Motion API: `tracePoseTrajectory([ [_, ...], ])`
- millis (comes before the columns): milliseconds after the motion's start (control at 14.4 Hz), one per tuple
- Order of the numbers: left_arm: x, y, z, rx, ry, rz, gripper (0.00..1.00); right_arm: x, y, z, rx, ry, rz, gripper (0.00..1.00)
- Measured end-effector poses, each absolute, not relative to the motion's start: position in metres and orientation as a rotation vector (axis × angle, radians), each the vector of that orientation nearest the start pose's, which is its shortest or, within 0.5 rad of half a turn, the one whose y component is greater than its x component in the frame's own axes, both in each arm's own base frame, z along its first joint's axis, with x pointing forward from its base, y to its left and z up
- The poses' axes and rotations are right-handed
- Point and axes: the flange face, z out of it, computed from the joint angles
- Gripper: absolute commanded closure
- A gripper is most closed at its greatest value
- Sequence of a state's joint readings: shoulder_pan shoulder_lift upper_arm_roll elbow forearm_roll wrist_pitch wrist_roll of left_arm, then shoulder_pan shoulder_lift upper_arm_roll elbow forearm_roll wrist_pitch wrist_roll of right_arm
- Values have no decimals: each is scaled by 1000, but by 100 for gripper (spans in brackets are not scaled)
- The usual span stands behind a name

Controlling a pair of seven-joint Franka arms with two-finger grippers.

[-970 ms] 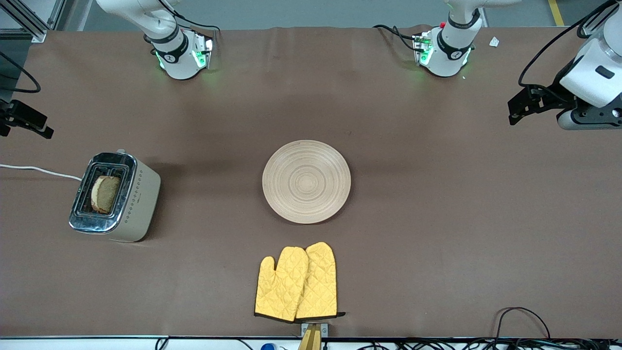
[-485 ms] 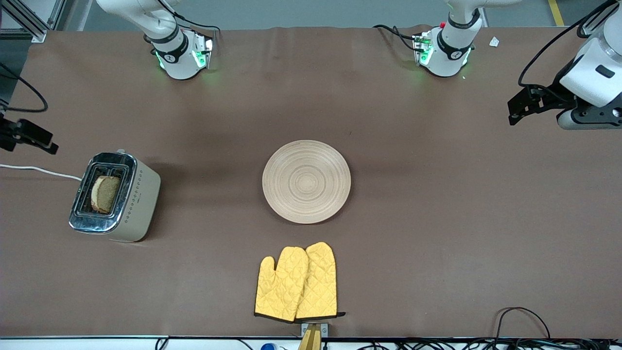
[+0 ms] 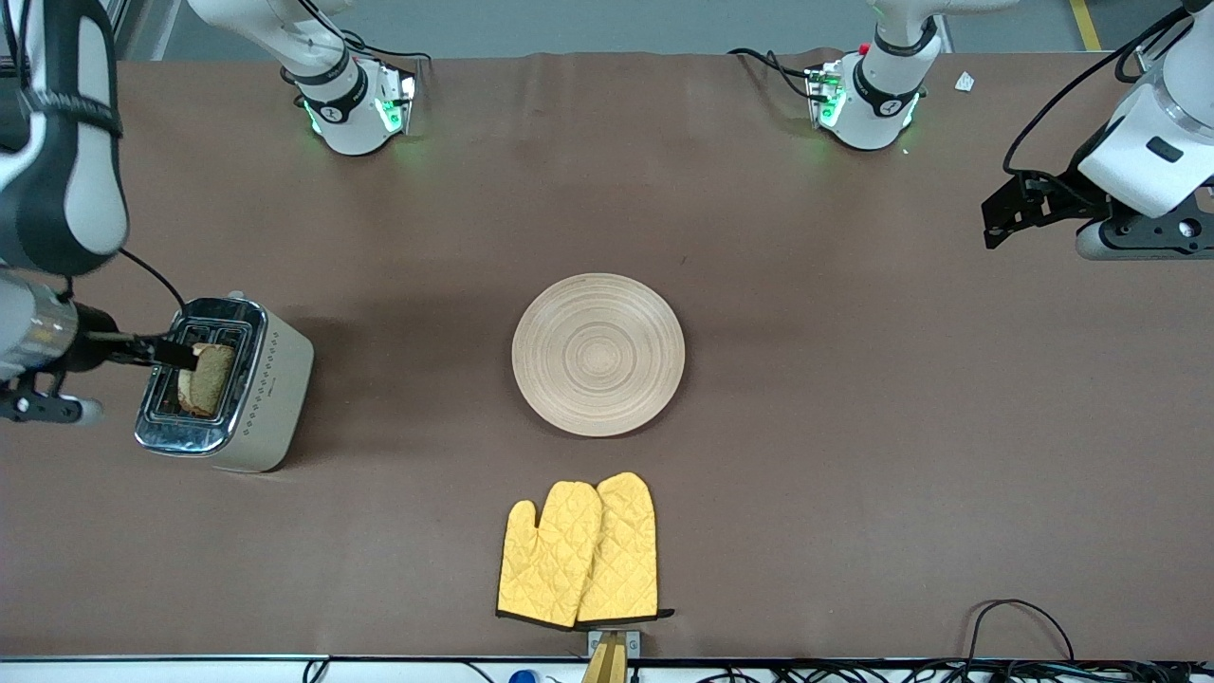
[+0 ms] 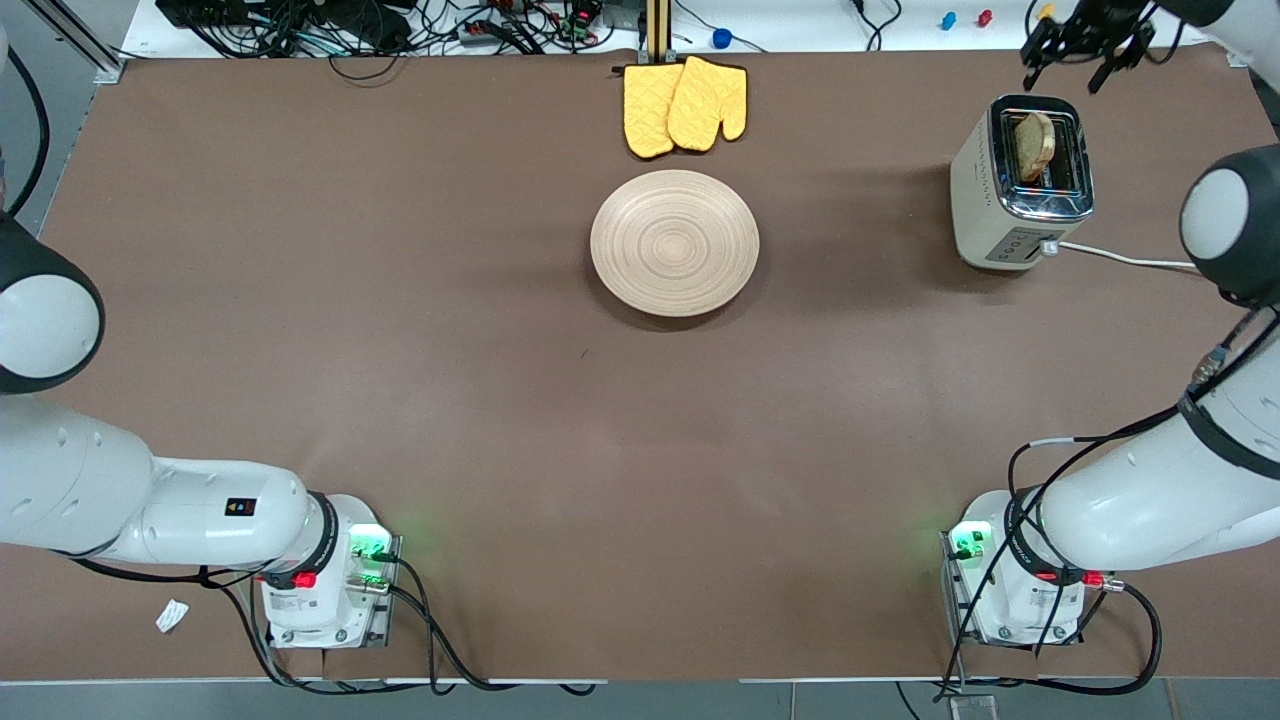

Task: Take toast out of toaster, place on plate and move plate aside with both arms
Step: 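Lower the right gripper into the toaster and close on the bread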

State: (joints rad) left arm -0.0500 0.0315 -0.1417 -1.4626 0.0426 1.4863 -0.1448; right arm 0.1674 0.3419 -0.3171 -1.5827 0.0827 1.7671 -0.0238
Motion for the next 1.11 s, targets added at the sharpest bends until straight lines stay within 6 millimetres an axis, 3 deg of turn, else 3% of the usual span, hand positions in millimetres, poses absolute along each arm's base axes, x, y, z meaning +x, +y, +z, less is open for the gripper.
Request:
tracePoseTrajectory([
  [69, 547, -100, 652, -3102, 67, -2, 0, 640, -75, 422, -3120, 234, 245, 0],
  [139, 547, -100, 653, -3103, 67, -5, 0, 641, -83, 411, -3101, 241, 262, 7],
  [277, 547, -100, 654, -3103, 67, -9, 0, 641, -98, 398, -3071, 261, 280, 27],
  [416, 547, -100, 654, -3103, 67, -10, 0, 639, -102, 392, -3062, 266, 294, 44],
  [693, 547, -99, 654, -3103, 67, -8, 0, 636, -101, 385, -3054, 264, 321, 64],
  [900, 547, -97, 654, -3103, 61, -8, 0, 635, -100, 382, -3052, 263, 329, 89],
  [1108, 547, -97, 654, -3103, 60, -7, 0, 637, -97, 386, -3051, 252, 314, 94],
])
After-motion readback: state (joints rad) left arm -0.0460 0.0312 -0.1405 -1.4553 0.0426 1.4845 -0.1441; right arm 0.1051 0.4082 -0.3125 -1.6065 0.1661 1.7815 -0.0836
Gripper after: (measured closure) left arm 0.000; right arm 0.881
